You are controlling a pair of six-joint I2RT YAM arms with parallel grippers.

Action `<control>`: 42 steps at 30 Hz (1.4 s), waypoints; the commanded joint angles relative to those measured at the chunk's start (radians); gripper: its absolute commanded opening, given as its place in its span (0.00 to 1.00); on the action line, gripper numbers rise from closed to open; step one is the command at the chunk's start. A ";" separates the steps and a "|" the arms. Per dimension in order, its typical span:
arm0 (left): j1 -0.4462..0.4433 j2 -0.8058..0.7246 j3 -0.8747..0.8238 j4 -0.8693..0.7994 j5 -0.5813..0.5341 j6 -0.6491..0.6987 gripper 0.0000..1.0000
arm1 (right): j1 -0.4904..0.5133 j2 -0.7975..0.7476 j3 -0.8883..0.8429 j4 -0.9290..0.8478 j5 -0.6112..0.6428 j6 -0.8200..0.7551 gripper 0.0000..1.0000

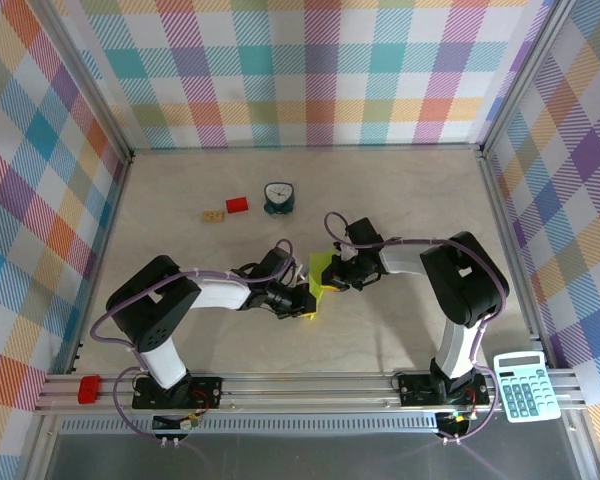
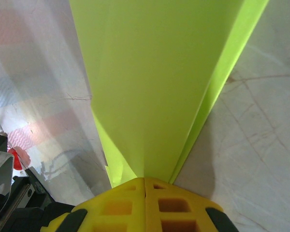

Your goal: Fold a paper plane with a square sheet of paper (fold left side to right side)

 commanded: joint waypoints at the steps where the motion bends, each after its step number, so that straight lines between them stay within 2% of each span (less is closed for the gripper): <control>1: -0.018 -0.020 -0.033 -0.069 0.011 -0.004 0.00 | 0.004 0.074 -0.029 -0.102 0.138 -0.026 0.00; 23: -0.045 -0.061 -0.087 -0.095 -0.029 -0.008 0.00 | 0.004 0.071 -0.031 -0.117 0.149 -0.032 0.00; 33: -0.028 -0.171 -0.071 -0.063 0.010 -0.017 0.00 | 0.004 0.070 -0.030 -0.118 0.147 -0.032 0.00; 42: -0.006 -0.053 0.060 -0.093 0.030 0.050 0.00 | 0.004 0.074 -0.025 -0.114 0.143 -0.032 0.00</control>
